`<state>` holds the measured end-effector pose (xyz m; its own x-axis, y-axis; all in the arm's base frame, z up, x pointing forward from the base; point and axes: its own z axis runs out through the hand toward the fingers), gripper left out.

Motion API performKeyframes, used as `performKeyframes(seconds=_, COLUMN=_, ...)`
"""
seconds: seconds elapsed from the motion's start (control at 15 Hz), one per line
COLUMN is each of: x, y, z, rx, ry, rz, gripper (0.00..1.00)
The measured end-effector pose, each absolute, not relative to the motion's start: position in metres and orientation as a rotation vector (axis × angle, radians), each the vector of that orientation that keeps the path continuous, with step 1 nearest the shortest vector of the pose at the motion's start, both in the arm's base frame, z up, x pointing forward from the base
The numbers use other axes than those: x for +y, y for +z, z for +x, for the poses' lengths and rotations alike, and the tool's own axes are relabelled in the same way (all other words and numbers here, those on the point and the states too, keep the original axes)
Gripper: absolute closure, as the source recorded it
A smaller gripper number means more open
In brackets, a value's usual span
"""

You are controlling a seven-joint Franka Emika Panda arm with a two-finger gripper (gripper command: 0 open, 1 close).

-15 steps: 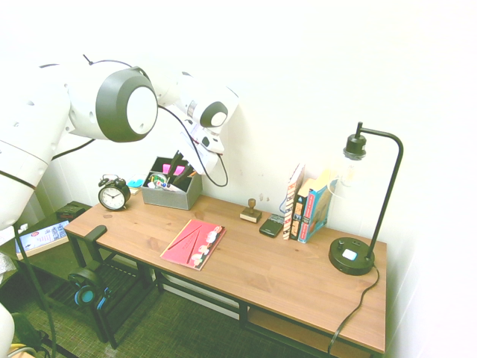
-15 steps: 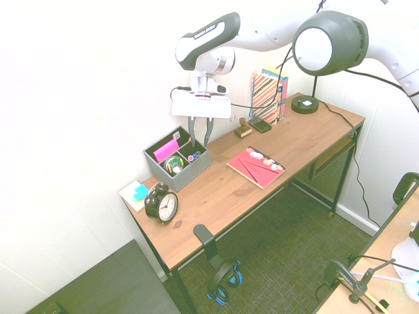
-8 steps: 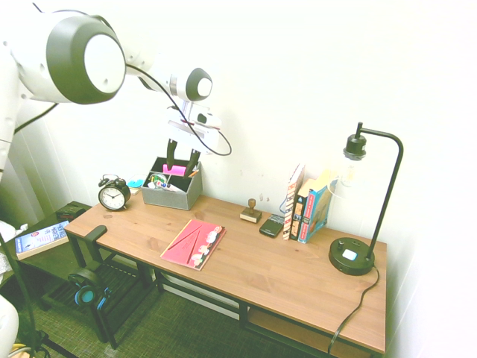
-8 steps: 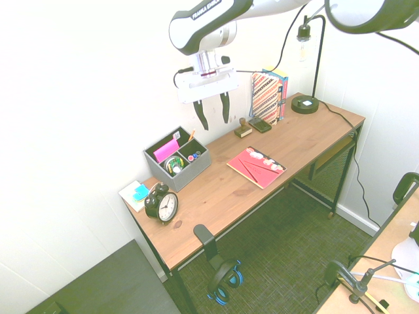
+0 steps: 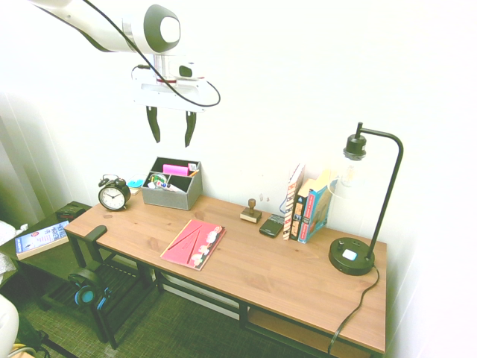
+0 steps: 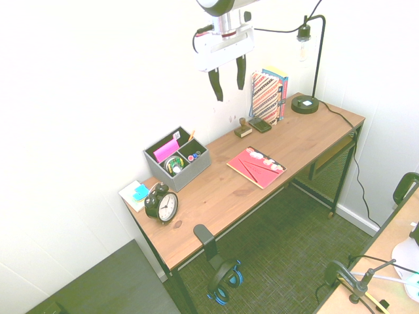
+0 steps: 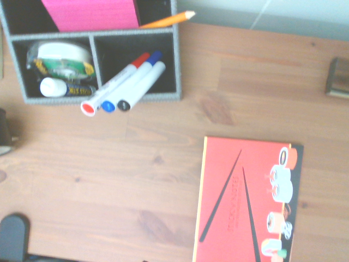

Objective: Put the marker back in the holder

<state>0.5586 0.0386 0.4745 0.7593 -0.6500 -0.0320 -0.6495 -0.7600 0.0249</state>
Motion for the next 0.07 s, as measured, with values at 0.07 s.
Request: performKeyframes(seconds=0.07, x=0.0336, y=0.4778, z=0.5389, rx=-1.081, ry=-0.070, rz=2.934, gripper=0.00)
